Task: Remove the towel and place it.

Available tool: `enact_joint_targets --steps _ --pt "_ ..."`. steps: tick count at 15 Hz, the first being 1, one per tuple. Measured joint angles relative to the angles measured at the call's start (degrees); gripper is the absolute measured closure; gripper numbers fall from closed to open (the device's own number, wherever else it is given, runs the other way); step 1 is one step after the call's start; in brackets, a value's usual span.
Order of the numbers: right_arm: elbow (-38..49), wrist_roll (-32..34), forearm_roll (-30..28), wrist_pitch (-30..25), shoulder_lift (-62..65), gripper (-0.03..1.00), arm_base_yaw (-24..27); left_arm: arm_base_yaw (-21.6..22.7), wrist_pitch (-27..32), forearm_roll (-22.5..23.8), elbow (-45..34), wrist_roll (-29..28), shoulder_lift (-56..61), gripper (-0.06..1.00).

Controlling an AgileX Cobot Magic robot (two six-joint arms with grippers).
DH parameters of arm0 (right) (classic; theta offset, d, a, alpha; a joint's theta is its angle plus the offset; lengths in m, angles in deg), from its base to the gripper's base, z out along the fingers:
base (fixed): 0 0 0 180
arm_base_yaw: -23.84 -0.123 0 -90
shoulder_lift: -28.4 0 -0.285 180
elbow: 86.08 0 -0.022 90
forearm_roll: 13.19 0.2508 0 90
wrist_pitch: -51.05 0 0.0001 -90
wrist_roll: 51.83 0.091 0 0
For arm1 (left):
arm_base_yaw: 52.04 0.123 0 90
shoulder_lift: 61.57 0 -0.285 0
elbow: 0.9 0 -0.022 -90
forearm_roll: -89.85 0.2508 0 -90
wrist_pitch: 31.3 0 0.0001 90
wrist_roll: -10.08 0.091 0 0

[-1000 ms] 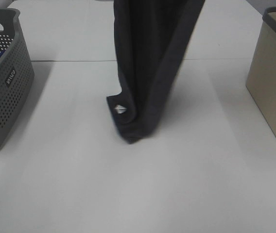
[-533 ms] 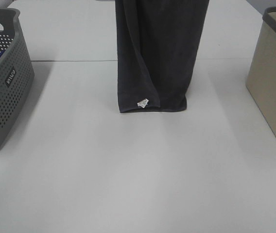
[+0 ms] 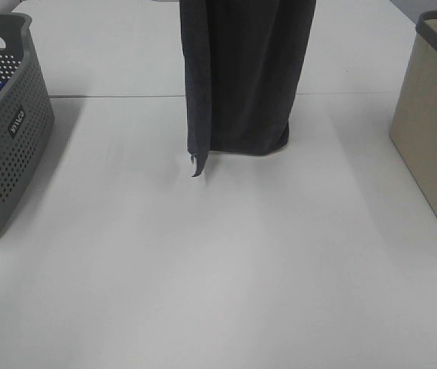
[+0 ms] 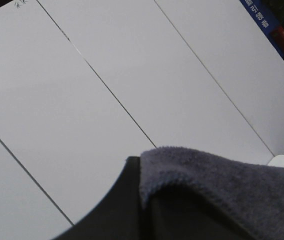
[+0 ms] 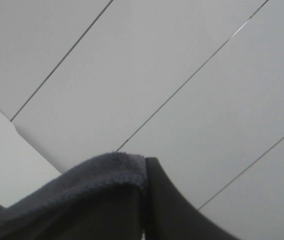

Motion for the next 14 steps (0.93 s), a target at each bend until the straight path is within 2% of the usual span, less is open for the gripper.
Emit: enact_joint_targets --steps 2,5,8,10,12,14 --pt "0.0 3.95 -0.23 0.34 -0.06 0.96 0.63 2.64 -0.29 0.57 0.0 -0.06 0.0 0.94" --pt "0.0 10.2 -0.52 0.97 -1.15 0.96 0.74 4.81 -0.46 -1.26 0.0 -0.17 -0.17 0.94" --pt "0.0 13.18 -0.63 5.04 -3.21 0.96 0.74 5.61 -3.38 -1.6 0.06 -0.17 -2.12 0.94" --pt "0.0 13.29 -0.63 9.11 -4.98 0.96 0.74 6.88 -6.99 -1.6 0.06 0.0 -4.3 0.94" --pt "-0.06 13.29 -1.66 12.95 -8.02 0.96 0.74 9.51 -12.78 -1.6 0.06 0.0 -7.16 0.94" --pt "-2.92 13.29 -3.27 14.55 -11.8 0.96 1.26 11.06 -19.6 -1.6 0.06 0.0 -9.97 0.94"
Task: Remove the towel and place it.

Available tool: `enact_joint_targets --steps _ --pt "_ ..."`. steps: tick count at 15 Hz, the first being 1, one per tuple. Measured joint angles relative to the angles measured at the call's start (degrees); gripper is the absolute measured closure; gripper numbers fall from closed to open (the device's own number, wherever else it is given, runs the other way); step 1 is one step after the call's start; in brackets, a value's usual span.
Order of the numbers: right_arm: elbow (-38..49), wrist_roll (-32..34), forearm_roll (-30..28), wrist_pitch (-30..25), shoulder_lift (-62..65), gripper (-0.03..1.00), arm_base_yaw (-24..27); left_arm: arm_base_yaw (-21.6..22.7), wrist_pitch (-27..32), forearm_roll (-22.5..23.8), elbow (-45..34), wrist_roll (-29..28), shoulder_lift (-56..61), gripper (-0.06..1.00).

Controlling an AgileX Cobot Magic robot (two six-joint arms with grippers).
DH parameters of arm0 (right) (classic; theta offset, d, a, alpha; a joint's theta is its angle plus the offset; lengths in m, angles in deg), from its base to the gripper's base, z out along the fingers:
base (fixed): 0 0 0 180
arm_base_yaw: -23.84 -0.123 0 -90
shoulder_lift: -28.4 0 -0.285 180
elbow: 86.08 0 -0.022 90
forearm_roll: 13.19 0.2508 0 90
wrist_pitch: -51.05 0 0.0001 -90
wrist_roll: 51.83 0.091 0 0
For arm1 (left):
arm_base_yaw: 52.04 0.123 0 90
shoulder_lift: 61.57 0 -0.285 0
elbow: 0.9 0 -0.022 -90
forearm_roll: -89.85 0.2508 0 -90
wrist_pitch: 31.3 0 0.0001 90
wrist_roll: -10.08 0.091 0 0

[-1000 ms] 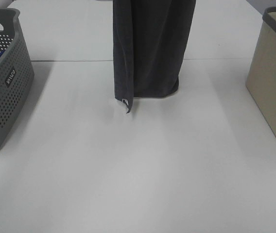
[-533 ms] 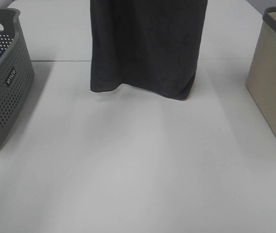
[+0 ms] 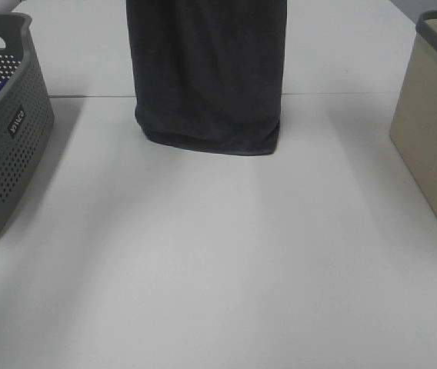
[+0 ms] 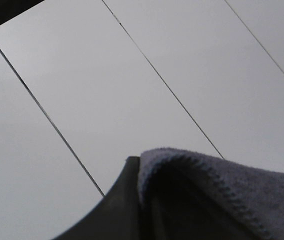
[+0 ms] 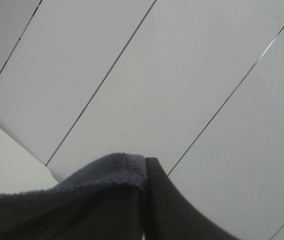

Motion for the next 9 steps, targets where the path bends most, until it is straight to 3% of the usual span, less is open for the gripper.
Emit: enact_joint_targets --steps 3,4,7,9 --pt "-10.66 0.06 0.17 0.69 -6.99 0.96 2.01 1.26 -8.31 -0.46 3.44 -0.06 -5.5 0.94" --pt "-12.03 0.06 0.29 0.69 -7.79 0.96 2.18 1.49 -8.65 -0.69 4.76 -0.06 -6.53 0.94" --pt "-17.3 0.06 1.26 2.81 -11.75 0.96 2.35 2.29 -8.82 -3.9 18.45 -0.17 -15.01 0.94" --pt "-17.48 0.06 1.55 3.95 -12.32 0.96 2.52 2.41 -4.98 -4.64 28.3 -0.17 -20.05 0.94"
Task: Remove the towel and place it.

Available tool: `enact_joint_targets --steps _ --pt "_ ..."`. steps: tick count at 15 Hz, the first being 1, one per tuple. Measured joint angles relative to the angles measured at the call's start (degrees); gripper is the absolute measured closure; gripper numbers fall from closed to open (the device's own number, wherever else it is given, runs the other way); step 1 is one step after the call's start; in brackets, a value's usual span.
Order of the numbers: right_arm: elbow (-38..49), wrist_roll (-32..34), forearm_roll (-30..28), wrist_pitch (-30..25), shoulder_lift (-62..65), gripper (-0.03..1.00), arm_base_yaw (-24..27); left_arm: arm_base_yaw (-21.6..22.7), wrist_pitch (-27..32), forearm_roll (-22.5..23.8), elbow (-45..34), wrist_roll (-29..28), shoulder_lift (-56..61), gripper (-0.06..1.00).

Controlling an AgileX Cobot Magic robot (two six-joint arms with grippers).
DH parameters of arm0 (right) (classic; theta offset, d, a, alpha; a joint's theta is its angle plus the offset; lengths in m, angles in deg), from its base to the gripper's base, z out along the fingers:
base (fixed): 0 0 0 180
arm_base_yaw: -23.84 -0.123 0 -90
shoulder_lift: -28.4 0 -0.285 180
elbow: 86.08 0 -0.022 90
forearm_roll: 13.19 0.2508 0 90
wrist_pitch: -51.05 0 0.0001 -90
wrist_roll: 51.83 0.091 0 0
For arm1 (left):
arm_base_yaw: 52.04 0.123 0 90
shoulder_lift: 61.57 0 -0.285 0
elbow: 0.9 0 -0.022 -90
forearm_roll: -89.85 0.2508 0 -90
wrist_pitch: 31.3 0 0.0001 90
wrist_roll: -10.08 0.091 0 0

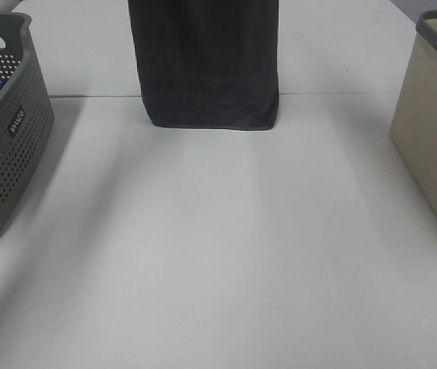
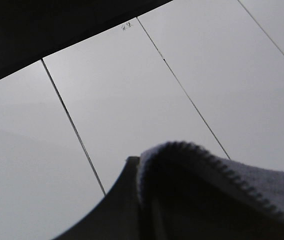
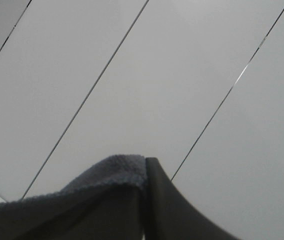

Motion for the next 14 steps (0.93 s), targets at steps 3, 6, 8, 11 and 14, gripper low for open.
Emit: enact_joint_targets --steps 3,6,8,11,14 --pt "-0.17 0.17 0.29 1.95 -0.06 0.96 0.8 0.0 1.09 -0.17 2.58 0.0 -1.15 0.94" --pt "-0.17 0.23 0.97 0.86 -0.06 0.96 0.97 0.0 4.81 -0.23 2.86 0.0 -1.15 0.94" --pt "-0.17 0.23 4.98 -3.5 -0.06 0.96 0.97 -0.29 11.52 -0.23 2.86 -1.15 -1.15 0.94" --pt "-0.17 0.17 14.95 -15.47 0.92 0.96 0.97 -2.01 25.61 -0.29 2.86 -3.09 0.17 0.94" --pt "-0.17 -4.07 26.99 -30.48 4.58 0.96 0.97 -3.72 45.61 -0.69 2.86 -4.47 4.18 0.94"
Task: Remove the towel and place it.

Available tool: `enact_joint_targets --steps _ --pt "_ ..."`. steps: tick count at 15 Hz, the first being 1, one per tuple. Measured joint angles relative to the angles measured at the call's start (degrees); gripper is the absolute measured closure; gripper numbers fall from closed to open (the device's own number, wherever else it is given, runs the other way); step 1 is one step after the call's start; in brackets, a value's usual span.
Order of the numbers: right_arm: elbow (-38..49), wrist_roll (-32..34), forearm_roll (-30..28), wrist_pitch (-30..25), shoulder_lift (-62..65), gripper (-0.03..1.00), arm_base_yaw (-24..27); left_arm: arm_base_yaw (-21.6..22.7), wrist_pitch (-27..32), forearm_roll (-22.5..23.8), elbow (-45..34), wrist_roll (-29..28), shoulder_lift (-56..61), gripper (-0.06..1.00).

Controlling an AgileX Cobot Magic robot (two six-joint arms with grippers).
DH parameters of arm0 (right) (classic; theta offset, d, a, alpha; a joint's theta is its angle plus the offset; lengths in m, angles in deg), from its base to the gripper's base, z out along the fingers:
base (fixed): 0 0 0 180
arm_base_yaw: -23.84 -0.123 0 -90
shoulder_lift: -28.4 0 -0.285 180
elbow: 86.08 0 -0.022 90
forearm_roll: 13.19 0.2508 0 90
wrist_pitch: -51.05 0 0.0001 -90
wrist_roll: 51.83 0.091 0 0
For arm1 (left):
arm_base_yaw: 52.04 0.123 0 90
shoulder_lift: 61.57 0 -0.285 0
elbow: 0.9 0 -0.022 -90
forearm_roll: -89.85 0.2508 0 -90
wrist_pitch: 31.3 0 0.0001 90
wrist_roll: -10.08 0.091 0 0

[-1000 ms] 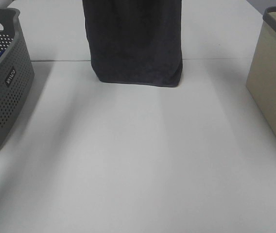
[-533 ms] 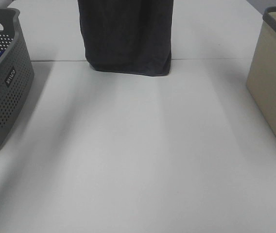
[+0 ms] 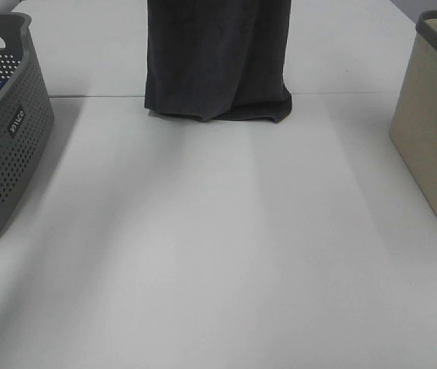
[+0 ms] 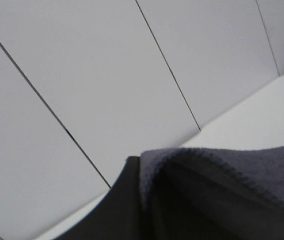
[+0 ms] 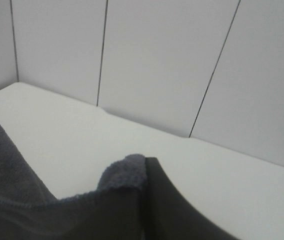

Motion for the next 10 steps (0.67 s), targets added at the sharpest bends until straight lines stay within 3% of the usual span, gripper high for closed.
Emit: enact_joint_targets --steps 3,6,7,10 --pt "-0.06 -3.84 6.47 -11.52 3.84 0.96 -0.06 -0.06 18.22 -2.75 0.0 -1.38 4.41 0.94" --pt "-0.11 -4.18 8.59 -19.82 4.93 0.96 -0.06 -0.06 30.54 -6.25 0.0 -1.49 6.82 0.94" --pt "-0.11 -4.24 10.77 -26.13 4.93 0.96 -0.06 -0.06 37.59 -7.85 0.0 -2.75 7.33 0.94" --pt "-0.11 -4.41 12.09 -32.31 4.93 0.96 -0.06 -0.06 43.49 -8.14 0.0 -5.96 7.28 0.94"
